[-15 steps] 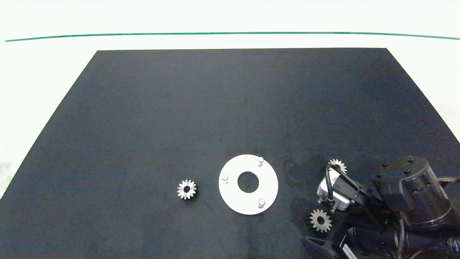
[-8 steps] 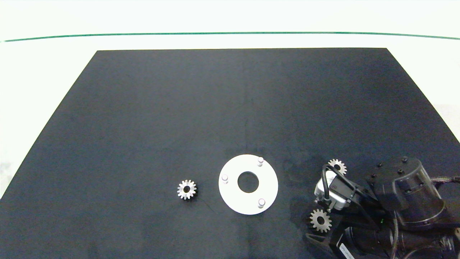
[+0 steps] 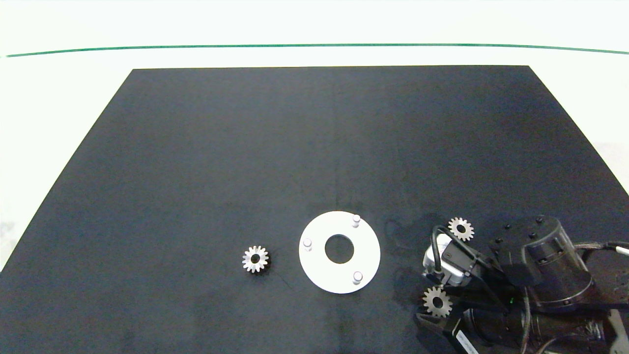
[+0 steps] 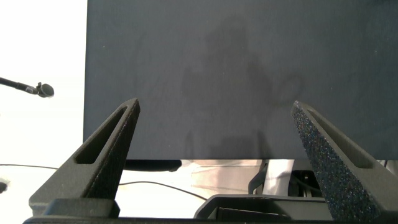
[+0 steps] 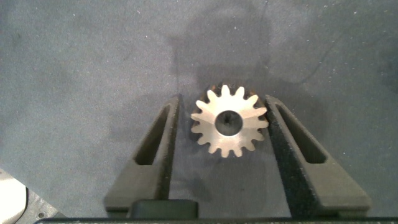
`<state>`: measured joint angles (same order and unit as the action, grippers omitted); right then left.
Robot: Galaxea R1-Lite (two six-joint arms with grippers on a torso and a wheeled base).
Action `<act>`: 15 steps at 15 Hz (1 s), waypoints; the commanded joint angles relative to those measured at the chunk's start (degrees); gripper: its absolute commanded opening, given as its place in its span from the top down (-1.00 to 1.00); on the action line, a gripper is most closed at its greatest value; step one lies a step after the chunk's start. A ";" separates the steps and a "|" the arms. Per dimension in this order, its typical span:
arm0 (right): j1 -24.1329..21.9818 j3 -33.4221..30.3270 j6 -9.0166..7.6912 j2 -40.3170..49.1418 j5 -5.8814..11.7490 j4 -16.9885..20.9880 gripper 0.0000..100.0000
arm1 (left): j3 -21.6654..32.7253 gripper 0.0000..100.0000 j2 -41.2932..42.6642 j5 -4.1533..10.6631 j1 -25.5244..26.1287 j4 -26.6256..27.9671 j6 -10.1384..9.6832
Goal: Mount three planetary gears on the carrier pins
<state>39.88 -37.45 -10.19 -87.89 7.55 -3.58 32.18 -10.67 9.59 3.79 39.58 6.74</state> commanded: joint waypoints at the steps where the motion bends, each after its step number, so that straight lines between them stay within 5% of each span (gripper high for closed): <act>1: -0.06 0.01 -0.09 -0.08 0.01 -0.02 0.08 | 0.07 -1.00 -0.06 0.07 0.08 0.23 0.03; 15: -0.15 0.18 -0.18 0.09 0.10 0.07 0.65 | 0.25 -1.00 0.03 -0.01 0.08 0.23 0.03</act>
<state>39.69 -37.34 -10.28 -88.00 7.59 -3.52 32.38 -10.65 9.50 3.88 39.58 6.74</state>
